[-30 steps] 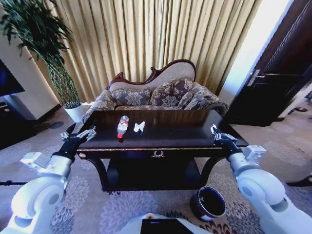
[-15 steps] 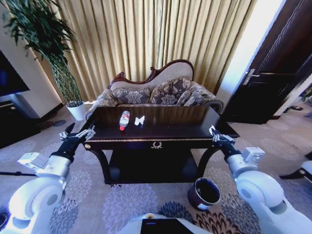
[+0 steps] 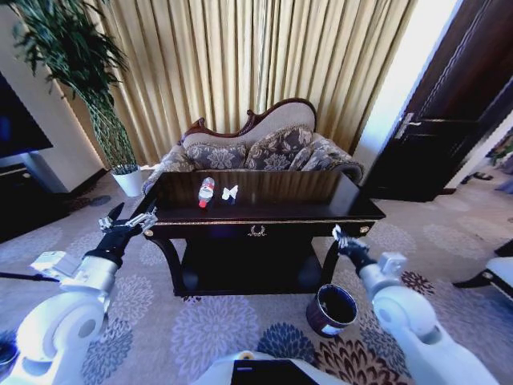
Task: Move to the front of the table and place the trash on the table into the trash bin.
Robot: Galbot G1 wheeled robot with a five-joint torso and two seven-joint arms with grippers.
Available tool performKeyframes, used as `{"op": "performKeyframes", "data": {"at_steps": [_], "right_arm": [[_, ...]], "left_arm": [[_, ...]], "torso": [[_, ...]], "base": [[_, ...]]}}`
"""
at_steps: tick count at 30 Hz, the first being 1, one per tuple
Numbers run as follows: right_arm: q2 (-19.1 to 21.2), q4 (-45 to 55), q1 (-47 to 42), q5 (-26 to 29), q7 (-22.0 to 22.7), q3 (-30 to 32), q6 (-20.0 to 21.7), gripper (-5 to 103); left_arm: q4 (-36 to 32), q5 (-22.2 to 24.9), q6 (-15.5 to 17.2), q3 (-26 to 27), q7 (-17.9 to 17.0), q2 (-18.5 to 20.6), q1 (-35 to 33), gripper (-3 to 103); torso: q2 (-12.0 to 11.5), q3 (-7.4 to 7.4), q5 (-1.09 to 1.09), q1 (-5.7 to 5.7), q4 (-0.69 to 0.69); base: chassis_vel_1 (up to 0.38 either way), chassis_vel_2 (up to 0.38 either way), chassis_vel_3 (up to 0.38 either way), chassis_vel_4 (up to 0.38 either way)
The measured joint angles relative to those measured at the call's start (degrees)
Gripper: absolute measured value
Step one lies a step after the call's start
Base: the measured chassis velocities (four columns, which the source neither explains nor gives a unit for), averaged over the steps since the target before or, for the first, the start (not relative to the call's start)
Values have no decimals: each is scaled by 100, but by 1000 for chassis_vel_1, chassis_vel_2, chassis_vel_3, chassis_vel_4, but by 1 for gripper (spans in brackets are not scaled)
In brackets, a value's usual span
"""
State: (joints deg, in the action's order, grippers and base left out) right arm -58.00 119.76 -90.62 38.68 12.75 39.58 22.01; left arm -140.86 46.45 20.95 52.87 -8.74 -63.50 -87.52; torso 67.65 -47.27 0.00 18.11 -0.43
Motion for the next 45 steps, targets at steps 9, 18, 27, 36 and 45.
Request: {"op": "performKeyframes", "data": {"at_steps": [9,18,27,36,45], "right_arm": [[-223,-2457,583,-551,-520,-376,-41,1],[-469,-4591,1557,-1207,-663,-826,-520,1],[-578,-5013,1892,-1669,-650,-922,-558,16],[-633,-5515,2188,-1822,-595,-917,-603,54],[-591,-5368,2084,-1818,-568,-861,-637,82]], "left_arm": [[-47,-3,1,-47,-12,2,-20,100],[-112,-8,3,-29,-16,22,-117,100],[-156,-15,5,-10,-16,17,-206,100],[-185,-17,8,-16,-4,24,-211,100],[-186,-17,9,-39,6,22,-189,100]], "torso": [[2,2,0,-3,0],[1,1,0,-3,1],[2,1,0,-3,0],[1,1,-1,-3,0],[2,2,0,-3,0]], "base": [[0,0,0,0],[0,0,0,0],[0,0,0,0],[0,0,0,0],[0,0,0,0]]}}
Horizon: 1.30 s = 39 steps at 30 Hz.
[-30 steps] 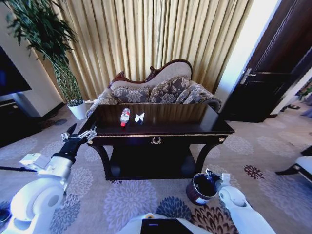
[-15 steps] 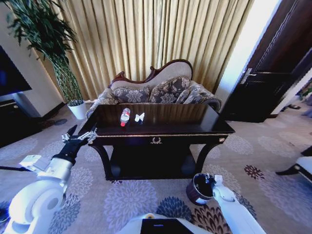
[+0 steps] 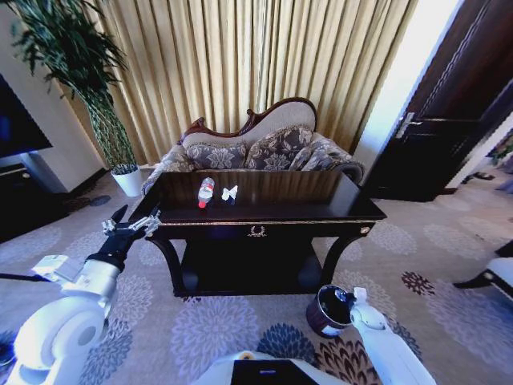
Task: Move to the front of the table and place the trash on the table into the trash bin.
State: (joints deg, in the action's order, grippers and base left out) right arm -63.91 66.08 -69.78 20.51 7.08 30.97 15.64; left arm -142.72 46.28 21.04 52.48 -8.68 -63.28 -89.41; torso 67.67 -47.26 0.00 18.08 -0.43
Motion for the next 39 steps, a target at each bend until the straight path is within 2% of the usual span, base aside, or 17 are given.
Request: {"op": "performKeyframes", "data": {"at_steps": [2,3,5,27,30,32,33,35,37,38,39], "right_arm": [[-1,40,-23,4,15,5,0,92],[-1,40,-23,4,15,5,0,92],[-7,103,-48,9,69,5,5,99],[0,343,-161,74,113,102,44,100],[52,876,-333,414,118,169,70,100],[144,2097,-674,949,92,329,93,100],[144,2097,-674,949,92,329,93,100],[261,3222,-950,1221,34,490,91,100],[284,3447,-988,1272,36,515,87,100],[366,4180,-1064,1425,76,564,73,100],[366,4180,-1064,1425,76,564,73,100]], "left_arm": [[2,0,0,1,10,-1,1,100],[2,0,0,1,10,-1,1,100],[3,0,0,17,75,-7,-12,100],[33,-9,-3,-20,104,-74,-15,100],[33,-9,-4,-23,100,-76,-9,100],[43,-10,-7,-21,98,-79,-8,100],[43,-10,-7,-21,98,-79,-8,100],[54,-12,-15,-46,98,-107,1,100],[59,-12,-18,-60,98,-117,10,100],[68,-16,-59,-103,101,-146,30,100],[68,-16,-59,-103,101,-146,30,100]], "torso": [[0,0,0,0,0],[0,0,0,0,0],[0,0,0,0,0],[0,0,-1,0,0],[0,0,-2,0,-1],[0,0,0,0,1],[0,0,0,0,1],[0,0,3,0,1],[0,1,3,0,1],[0,1,2,0,0],[0,1,2,0,0]], "base": [[0,0,0,0],[0,0,0,0],[0,0,0,0],[0,0,0,0],[0,0,0,0],[0,0,0,0],[0,0,0,0],[0,0,0,0],[0,0,0,0],[0,0,0,0],[0,0,0,0]]}}
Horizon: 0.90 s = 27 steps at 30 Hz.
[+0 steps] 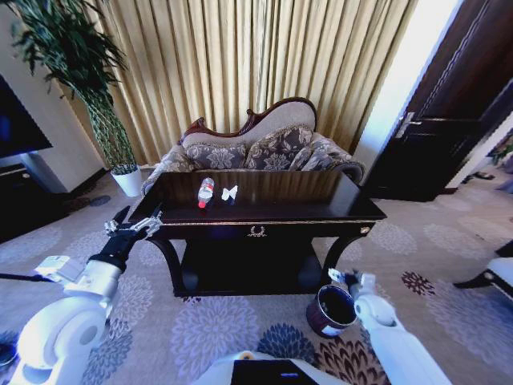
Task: Move to the front of the table and place the trash on the table into the trash bin.
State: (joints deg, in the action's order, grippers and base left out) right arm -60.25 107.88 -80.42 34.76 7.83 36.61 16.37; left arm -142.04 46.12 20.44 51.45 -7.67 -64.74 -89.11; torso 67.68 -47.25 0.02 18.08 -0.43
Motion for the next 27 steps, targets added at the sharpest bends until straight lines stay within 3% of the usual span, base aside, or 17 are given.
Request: {"op": "performKeyframes", "data": {"at_steps": [6,20,23,27], "right_arm": [[247,1518,-91,270,140,62,19,100],[400,2566,-355,182,83,299,161,100],[421,2685,-438,224,-31,345,217,100],[430,2690,-440,222,-37,345,220,100]], "left_arm": [[26,-95,-38,-24,10,-12,12,100],[132,-95,-22,12,6,69,53,100],[100,-79,314,-4,-144,96,89,100],[48,-2,466,-4,-294,139,144,100]], "torso": [[0,0,0,0,1],[0,0,-1,0,0],[0,0,-2,0,0],[0,0,-2,0,0]], "base": [[0,0,0,0],[0,0,0,0],[0,0,0,0],[0,0,0,0]]}}
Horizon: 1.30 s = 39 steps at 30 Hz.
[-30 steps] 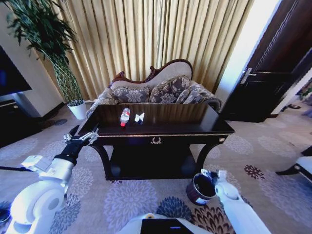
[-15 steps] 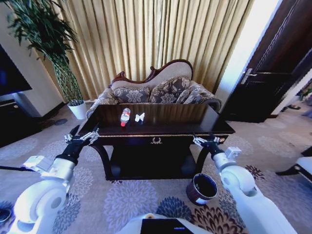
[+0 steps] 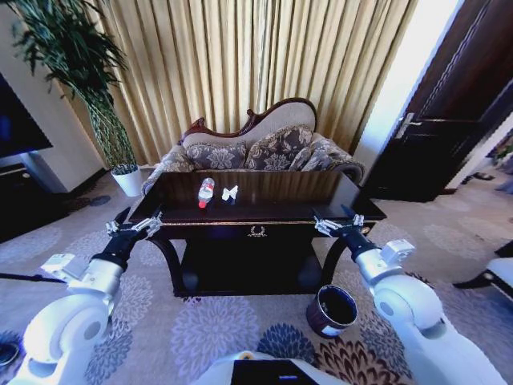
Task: Move to the front of the table and place the trash on the table into the trash bin.
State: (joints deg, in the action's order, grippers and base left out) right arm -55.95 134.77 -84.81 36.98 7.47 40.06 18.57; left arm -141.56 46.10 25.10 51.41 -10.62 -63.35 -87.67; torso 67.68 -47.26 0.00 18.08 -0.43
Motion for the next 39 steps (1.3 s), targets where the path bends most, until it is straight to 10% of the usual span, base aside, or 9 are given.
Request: {"op": "performKeyframes", "data": {"at_steps": [39], "right_arm": [[291,12,170,454,-39,-377,-138,100]], "left_arm": [[-139,62,99,76,-123,193,-159,100]], "torso": [[-1,-1,0,2,0]], "base": [[-91,90,90,-89]]}}
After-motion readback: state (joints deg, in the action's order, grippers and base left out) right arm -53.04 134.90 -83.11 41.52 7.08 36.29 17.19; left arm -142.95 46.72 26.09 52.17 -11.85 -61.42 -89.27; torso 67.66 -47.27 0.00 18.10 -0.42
